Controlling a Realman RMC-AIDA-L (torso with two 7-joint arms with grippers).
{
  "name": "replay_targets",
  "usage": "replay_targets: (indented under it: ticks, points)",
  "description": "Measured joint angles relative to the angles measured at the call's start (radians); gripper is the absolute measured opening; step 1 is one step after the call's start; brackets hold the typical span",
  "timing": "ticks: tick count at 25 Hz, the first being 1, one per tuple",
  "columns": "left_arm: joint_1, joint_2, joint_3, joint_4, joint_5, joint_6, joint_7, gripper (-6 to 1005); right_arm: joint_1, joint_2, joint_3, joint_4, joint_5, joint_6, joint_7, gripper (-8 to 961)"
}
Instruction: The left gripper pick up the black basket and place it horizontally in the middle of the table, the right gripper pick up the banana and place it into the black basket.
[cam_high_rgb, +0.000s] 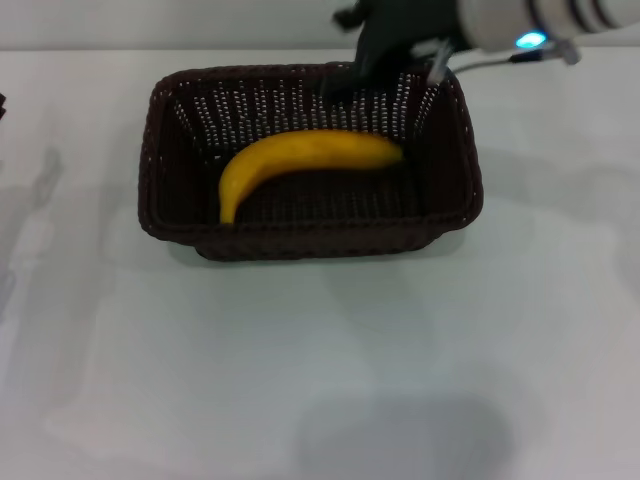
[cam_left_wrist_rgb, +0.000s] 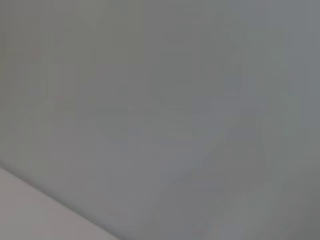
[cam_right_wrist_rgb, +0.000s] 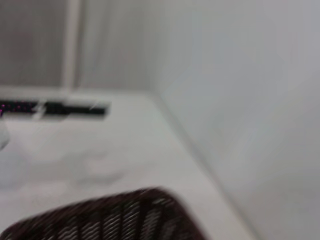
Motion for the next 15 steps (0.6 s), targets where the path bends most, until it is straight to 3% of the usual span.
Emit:
replay_targets:
  ticks: [1,6,12,15]
  points:
    - [-0.001,0.0,0.0,-0.001,0.0,-0.001,0.009,896,-0.033,0.0,0.033,-0.019,0.034,-0.008,-0.015,815]
    - [-0.004,-0.001,0.0,-0.004,0.003,-0.012,0.048,895,-0.188,-0.005,0.199,0.006,0.431,-0.018,-0.201,827]
    - [-0.004,-0.005,0.001,-0.012,0.005,-0.025,0.078,895,-0.34,-0.005,0.339,0.278,1.008,0.108,-0.627,831]
    - [-0.004,-0.005,0.001,-0.025,0.006,-0.026,0.097,895,-0.365,-0.003,0.377,0.417,1.123,0.14,-0.828,834]
